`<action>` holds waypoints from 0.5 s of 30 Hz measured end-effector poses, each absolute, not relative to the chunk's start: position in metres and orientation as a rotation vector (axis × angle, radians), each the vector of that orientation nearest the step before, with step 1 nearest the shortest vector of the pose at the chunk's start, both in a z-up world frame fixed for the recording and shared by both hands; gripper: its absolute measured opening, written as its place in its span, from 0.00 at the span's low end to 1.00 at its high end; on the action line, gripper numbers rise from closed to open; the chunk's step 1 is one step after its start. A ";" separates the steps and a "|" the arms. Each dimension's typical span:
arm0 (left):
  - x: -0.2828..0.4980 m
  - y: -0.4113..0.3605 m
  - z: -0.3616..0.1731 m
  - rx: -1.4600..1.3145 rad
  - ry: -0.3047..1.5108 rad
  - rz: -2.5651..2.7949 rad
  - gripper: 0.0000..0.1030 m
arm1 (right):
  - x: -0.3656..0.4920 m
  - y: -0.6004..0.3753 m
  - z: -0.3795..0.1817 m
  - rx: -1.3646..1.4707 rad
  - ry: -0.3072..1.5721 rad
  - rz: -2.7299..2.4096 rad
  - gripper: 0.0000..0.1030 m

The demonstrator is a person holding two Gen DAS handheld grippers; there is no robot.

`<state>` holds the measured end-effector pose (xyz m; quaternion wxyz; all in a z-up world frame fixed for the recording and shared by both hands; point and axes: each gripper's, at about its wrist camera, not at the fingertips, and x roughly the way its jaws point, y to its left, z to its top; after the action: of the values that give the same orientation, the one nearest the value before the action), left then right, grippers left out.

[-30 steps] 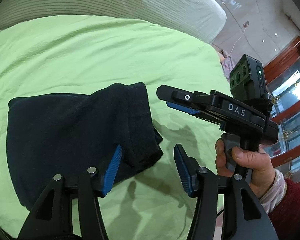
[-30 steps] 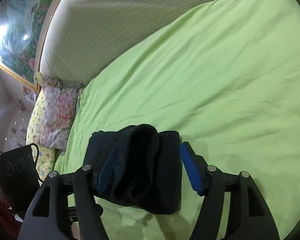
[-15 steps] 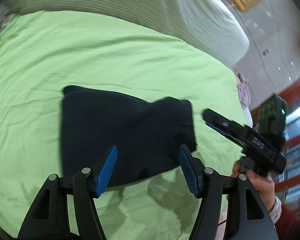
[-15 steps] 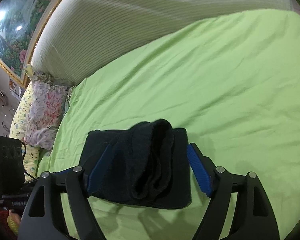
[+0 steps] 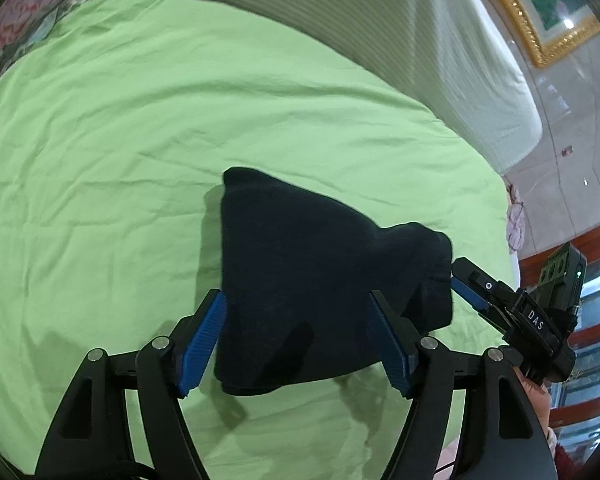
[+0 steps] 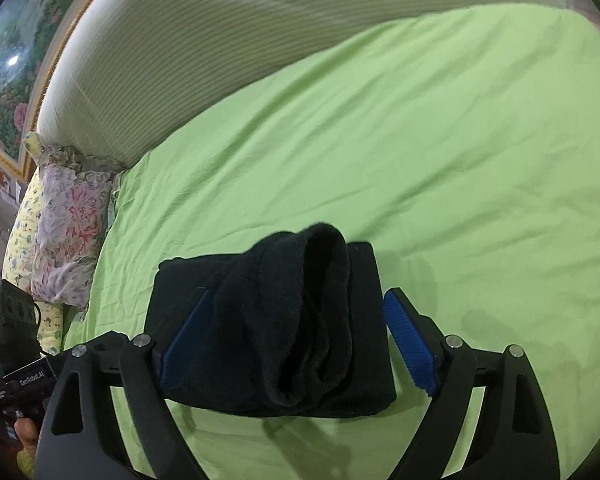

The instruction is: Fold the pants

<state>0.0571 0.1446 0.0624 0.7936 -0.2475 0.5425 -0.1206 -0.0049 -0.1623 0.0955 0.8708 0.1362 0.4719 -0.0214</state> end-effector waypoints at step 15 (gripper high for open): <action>0.064 0.141 0.029 -0.523 1.254 -0.228 0.72 | -0.014 -0.185 0.053 0.335 1.082 -0.078 0.72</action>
<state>0.0641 0.1407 0.0288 0.7718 -0.2413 0.5788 -0.1053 -0.0139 -0.1852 0.0526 0.8432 0.1587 0.5123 -0.0370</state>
